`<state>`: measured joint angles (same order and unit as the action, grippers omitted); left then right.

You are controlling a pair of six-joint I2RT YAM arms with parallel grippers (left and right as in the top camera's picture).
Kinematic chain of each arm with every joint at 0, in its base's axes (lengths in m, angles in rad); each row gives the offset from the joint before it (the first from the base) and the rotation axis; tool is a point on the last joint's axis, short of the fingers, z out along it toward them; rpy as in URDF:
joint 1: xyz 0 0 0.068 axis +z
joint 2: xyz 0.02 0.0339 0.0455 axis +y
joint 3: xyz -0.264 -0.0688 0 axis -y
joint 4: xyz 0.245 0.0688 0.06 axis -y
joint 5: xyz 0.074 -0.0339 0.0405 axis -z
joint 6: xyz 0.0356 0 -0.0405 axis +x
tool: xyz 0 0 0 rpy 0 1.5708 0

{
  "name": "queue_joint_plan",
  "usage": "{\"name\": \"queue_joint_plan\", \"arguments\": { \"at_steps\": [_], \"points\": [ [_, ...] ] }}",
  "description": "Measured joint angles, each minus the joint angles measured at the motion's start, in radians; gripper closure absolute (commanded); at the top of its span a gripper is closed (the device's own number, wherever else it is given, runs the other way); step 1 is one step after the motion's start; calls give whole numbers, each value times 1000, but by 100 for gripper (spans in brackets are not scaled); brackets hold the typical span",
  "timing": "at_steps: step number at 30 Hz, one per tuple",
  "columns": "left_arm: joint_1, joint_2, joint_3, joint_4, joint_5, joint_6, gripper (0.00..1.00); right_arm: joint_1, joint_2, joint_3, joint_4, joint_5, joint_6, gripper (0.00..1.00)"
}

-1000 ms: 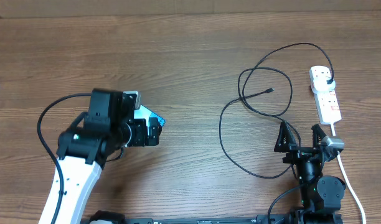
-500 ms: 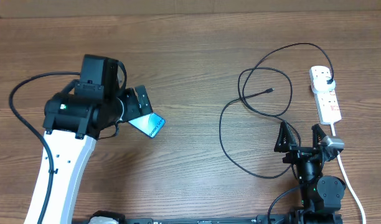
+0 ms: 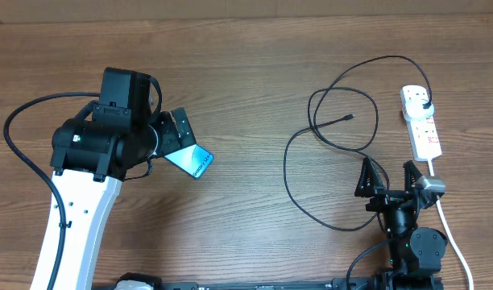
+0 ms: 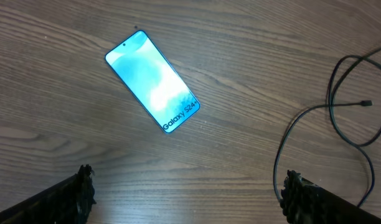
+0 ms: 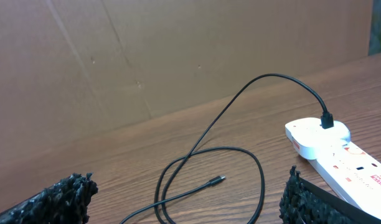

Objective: Plug charger to phone and switch on socket
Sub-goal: 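Move the left gripper forward over the light-blue phone, then lower the left gripper onto the phone's top edge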

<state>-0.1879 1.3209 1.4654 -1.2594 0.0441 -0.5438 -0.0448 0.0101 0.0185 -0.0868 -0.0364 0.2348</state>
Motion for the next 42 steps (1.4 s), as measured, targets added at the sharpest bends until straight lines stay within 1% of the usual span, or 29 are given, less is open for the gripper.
{"name": "queue_joint_plan", "arguments": {
  "at_steps": [10,14,24,38,40,42],
  "points": [
    [0,13,1,85,0,-1,0,0,0,0,0,0,0,0],
    [0,50,20,89,0,-2,0,0,0,0,0,0,-1,0],
    [0,241,236,10,0,-4,0,0,0,0,0,0,0,0],
    [0,418,243,-50,9,-5,0,0,0,0,0,0,0,0],
    [0,445,243,-55,15,-28,0,0,0,0,0,0,0,0],
    [0,476,243,-74,18,-85,0,0,0,0,0,0,0,0]
  ]
}}
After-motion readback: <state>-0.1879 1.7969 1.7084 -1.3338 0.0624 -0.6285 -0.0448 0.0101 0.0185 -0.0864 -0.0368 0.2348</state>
